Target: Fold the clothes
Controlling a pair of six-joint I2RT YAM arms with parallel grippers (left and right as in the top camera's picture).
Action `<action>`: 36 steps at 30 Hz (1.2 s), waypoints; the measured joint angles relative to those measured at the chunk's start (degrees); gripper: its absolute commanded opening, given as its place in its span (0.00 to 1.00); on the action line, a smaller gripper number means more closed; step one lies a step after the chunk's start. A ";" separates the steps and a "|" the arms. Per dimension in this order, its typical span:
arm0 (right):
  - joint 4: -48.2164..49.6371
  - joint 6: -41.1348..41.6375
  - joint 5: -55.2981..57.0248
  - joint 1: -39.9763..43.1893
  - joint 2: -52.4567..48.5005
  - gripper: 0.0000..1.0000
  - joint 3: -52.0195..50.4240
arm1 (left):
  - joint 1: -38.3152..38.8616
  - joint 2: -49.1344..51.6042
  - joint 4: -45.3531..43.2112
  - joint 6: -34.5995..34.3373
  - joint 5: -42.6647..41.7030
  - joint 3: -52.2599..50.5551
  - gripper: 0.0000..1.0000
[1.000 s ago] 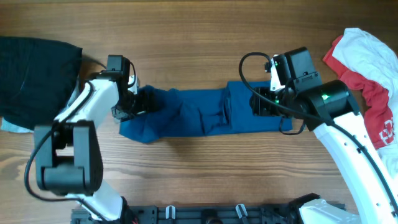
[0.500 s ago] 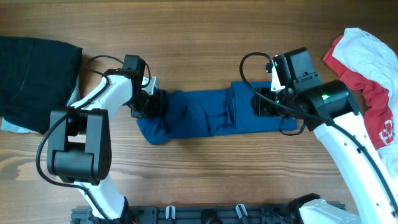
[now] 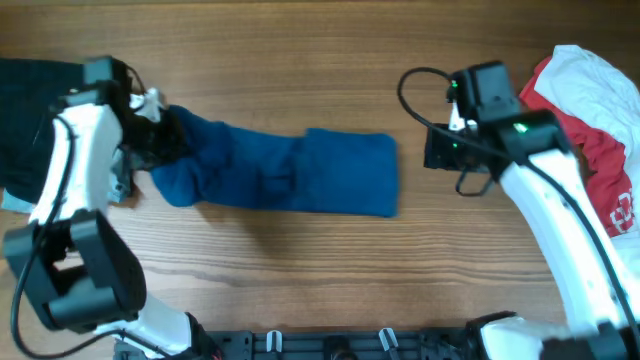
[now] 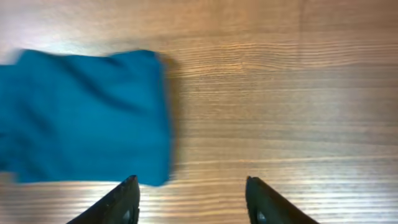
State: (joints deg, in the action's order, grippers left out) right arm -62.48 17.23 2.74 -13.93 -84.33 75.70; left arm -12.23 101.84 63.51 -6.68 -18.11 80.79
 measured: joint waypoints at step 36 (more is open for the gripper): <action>17.18 -0.42 -10.88 -5.18 -31.61 0.35 0.63 | 32.17 -0.59 2.23 -15.28 2.01 14.88 0.07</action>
State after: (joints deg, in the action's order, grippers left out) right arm -45.30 16.82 -8.14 -19.11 -115.94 76.34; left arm 19.94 101.25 65.73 -21.96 -16.10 95.68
